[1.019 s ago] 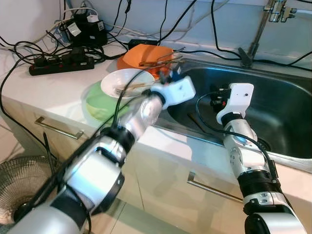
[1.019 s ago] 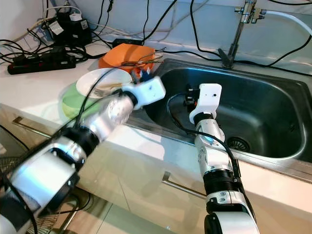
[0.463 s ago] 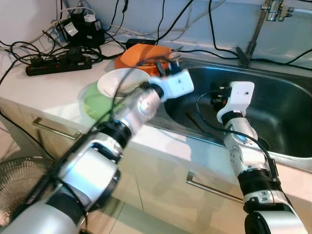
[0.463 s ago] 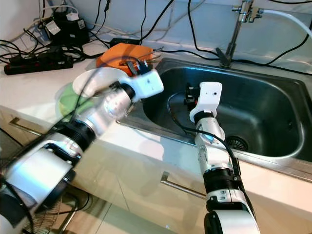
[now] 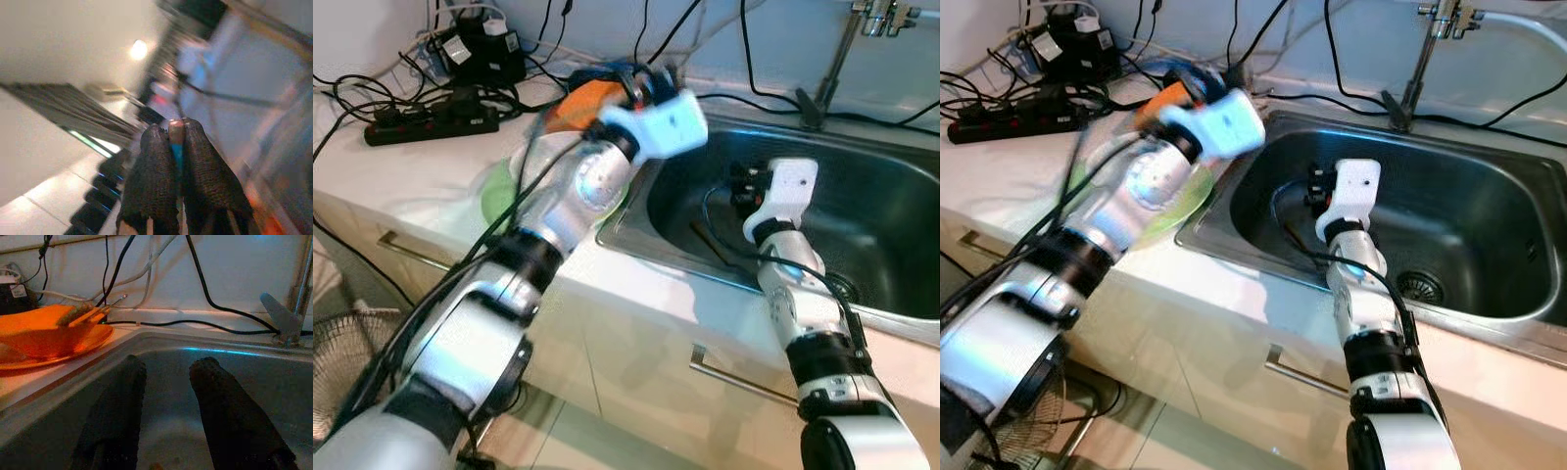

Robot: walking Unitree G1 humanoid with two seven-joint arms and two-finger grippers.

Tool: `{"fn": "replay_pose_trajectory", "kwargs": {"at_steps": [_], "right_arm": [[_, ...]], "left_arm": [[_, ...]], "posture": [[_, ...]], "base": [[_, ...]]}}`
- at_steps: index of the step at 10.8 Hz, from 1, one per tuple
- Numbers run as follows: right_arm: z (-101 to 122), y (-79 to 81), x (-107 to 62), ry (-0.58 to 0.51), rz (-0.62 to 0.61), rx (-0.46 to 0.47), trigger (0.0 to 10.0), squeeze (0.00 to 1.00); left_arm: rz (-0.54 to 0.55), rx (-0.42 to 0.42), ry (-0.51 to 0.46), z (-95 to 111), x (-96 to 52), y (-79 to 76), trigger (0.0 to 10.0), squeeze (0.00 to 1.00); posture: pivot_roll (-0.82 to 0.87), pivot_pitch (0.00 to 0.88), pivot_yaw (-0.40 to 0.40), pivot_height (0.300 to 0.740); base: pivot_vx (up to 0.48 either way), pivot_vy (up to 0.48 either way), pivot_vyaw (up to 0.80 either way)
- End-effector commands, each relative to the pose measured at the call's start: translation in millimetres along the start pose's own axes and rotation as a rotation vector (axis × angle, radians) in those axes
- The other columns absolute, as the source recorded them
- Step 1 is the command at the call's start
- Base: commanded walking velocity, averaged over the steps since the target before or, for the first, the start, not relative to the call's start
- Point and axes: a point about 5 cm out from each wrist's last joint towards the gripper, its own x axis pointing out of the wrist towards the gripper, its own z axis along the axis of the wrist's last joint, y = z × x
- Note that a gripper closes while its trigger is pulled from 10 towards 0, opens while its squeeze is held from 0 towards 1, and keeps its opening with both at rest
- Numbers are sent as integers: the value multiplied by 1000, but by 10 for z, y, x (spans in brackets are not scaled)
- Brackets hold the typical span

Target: Kitchen organization

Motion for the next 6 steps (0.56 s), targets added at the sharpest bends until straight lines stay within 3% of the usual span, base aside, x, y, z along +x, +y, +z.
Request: {"fn": "replay_pose_trajectory", "kwargs": {"at_steps": [1, 3, 5, 6], "right_arm": [[31, 11, 32, -7, 4, 4, 10000, 0], [83, -116, 47, -20, -20, -17, 10000, 0], [176, -233, 54, -55, -23, -39, 10000, 0], [202, -268, 46, -67, -19, -48, 10000, 0]], "left_arm": [[96, -19, -51, 56, -14, 151, 10000, 0], [173, -189, -169, 227, -86, 271, 10000, 0], [156, -423, -202, 297, -149, 233, 10000, 0], [160, -474, -205, 308, -168, 229, 10000, 0]], "posture": [[140, 35, 40, 740], [138, 41, 40, 740], [125, 38, 50, 740], [120, 26, 52, 740]], "base": [[0, 0, 0], [0, 0, 0], [0, 0, 0], [0, 0, 0]]}}
